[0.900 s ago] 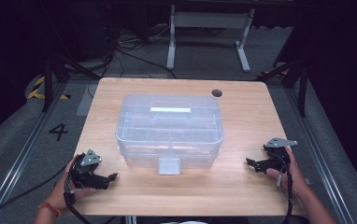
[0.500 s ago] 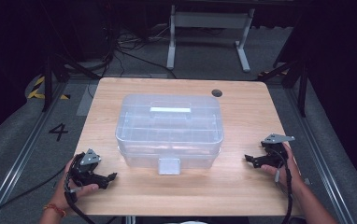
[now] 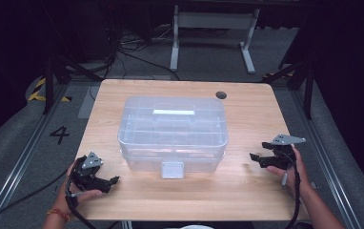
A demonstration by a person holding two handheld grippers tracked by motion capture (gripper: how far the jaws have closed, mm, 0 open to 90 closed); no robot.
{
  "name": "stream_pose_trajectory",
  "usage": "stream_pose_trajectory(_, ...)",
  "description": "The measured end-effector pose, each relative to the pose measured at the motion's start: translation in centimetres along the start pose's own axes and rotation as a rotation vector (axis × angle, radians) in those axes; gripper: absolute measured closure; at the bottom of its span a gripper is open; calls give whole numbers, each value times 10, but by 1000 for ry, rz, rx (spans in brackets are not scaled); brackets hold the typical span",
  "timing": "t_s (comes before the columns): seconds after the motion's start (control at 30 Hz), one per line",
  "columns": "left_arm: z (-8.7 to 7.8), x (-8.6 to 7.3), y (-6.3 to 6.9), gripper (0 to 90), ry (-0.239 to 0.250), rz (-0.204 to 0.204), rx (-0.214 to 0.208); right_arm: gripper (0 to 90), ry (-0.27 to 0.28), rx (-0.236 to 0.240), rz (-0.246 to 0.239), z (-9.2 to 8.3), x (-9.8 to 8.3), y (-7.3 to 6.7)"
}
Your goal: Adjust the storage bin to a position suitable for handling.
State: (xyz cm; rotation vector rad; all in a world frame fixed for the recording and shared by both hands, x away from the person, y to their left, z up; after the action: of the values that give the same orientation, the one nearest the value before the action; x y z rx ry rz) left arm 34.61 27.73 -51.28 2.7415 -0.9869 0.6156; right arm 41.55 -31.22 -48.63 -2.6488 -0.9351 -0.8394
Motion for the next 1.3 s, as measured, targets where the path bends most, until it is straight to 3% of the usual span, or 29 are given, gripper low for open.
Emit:
stream_pose_trajectory(0.4,0,0,0,5,0,-3,1,271,127,-11,-58,-45,40,-15)
stream_pose_trajectory(0.7,0,0,-2,7,3,9,14,285,154,-15,-133,-61,71,-32)
stream_pose_trajectory(1.07,0,0,-1,7,8,-10,11,296,216,-17,-178,-85,103,-42)
stream_pose_trajectory(1.3,0,0,-1,7,4,-6,14,300,223,-6,-201,-88,120,-51)
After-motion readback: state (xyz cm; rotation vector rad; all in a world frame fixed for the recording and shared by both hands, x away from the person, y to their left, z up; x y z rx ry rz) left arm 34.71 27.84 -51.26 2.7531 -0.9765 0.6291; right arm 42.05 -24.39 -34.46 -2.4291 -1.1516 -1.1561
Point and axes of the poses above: each handheld gripper's, and its own axes: z roughly forward along the jaws, x roughly out of its top, y roughly to its right, the point moved 4 cm from there along z, roughly forward along the jaws, and after that the axes turned 15 degrees about -y, right-handed, at the moved point
